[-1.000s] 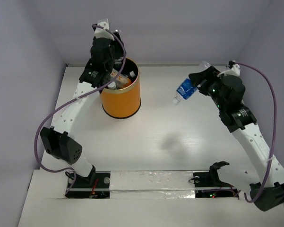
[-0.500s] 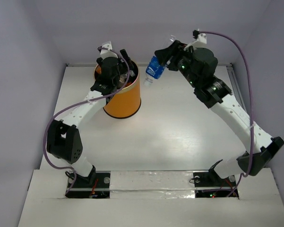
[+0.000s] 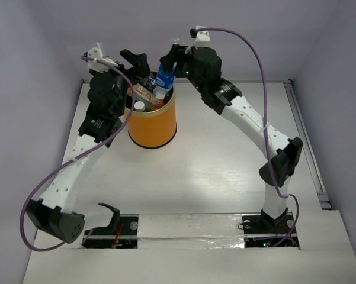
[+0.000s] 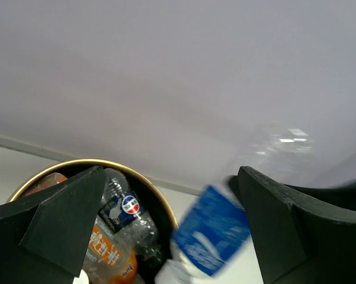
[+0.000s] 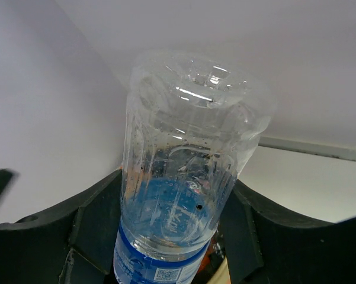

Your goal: Put the plastic bottles in the bin

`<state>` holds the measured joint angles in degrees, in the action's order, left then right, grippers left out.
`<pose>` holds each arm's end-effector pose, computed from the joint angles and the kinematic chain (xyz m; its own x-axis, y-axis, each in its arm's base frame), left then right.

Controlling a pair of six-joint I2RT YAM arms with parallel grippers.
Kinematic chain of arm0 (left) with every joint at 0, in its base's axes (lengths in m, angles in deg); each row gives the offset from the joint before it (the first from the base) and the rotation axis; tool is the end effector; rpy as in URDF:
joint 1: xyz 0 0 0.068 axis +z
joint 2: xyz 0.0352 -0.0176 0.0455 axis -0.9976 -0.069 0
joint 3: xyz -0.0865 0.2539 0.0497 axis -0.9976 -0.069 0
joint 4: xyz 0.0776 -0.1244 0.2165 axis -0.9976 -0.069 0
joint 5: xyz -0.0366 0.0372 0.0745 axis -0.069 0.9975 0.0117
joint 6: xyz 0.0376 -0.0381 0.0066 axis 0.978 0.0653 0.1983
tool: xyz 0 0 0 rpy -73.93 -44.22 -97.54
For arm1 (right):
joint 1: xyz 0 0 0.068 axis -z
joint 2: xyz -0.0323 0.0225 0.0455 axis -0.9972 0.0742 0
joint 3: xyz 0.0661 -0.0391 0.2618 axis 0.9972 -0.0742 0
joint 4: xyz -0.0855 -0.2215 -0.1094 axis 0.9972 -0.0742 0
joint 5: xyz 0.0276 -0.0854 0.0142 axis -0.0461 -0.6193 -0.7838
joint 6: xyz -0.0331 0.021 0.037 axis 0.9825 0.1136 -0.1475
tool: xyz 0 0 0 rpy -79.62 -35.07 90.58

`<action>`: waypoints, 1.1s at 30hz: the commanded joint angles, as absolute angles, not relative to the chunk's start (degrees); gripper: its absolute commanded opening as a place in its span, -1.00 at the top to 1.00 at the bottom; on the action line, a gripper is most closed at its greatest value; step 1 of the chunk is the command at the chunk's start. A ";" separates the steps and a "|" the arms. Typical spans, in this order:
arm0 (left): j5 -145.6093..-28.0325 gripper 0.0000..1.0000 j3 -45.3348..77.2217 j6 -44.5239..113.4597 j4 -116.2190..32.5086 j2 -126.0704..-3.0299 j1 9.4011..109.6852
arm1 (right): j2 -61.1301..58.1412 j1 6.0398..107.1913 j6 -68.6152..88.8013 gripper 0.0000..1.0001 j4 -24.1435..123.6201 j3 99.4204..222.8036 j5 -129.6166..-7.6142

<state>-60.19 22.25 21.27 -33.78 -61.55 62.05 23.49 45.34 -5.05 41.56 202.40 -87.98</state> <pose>0.2613 -0.1040 0.4808 0.1862 -0.5182 -0.8347 0.2066 0.8513 -0.4824 0.3330 0.2739 0.4762 -0.1538 0.3497 -0.9241 -0.4557 0.8048 0.3804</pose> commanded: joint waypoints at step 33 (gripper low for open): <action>-64.06 -0.98 31.14 18.98 -62.85 -48.03 62.66 | 23.44 34.06 7.59 -1.00 37.06 210.46 -94.36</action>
<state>-65.06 28.81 18.06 -62.46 -49.85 62.51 31.94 34.30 9.62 34.89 209.13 -95.92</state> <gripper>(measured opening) 0.990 0.996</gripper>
